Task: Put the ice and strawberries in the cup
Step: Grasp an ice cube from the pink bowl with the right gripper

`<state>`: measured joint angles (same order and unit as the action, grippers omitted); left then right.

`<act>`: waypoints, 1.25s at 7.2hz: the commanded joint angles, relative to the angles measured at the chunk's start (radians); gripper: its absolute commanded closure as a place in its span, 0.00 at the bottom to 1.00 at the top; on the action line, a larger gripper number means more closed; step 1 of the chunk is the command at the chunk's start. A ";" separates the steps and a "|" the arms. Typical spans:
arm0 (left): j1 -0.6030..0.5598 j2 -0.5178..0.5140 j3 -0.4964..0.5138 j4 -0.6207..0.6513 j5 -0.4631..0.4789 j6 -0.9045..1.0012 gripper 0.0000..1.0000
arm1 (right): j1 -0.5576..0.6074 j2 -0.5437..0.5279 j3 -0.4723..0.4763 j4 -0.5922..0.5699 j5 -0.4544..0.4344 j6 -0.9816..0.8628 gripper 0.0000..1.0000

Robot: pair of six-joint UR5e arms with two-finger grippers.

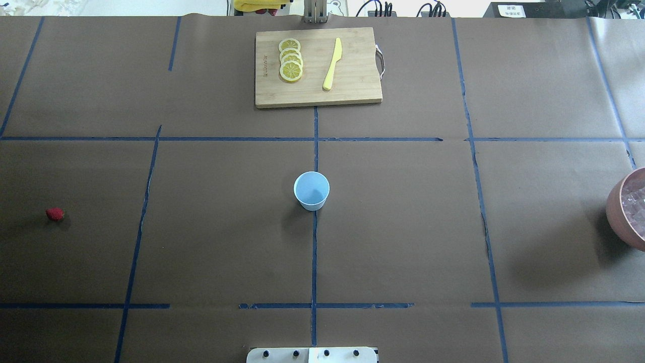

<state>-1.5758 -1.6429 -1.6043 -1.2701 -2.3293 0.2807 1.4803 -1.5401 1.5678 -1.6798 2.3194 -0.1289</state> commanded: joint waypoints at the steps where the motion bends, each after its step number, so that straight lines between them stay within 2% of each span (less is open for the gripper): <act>1: 0.000 -0.003 -0.003 0.005 -0.001 -0.011 0.00 | 0.000 0.000 0.003 0.000 0.001 0.000 0.00; 2: -0.001 0.011 -0.031 0.002 0.002 -0.006 0.00 | 0.000 0.000 0.005 0.000 0.001 0.000 0.00; 6: 0.010 0.011 -0.038 0.003 -0.002 -0.012 0.00 | -0.003 -0.002 0.014 0.003 0.056 -0.003 0.00; 7: 0.010 0.012 -0.039 0.005 -0.004 -0.012 0.00 | -0.027 -0.015 0.026 0.058 0.054 -0.009 0.00; 8: 0.010 0.011 -0.040 0.003 -0.005 -0.012 0.00 | -0.050 -0.064 0.034 0.165 0.054 0.023 0.00; 9: 0.011 0.011 -0.042 0.003 -0.007 -0.012 0.00 | -0.084 -0.083 0.069 0.234 0.048 0.234 0.00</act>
<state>-1.5659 -1.6317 -1.6439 -1.2666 -2.3342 0.2685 1.4329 -1.5898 1.6051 -1.5425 2.3710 -0.0658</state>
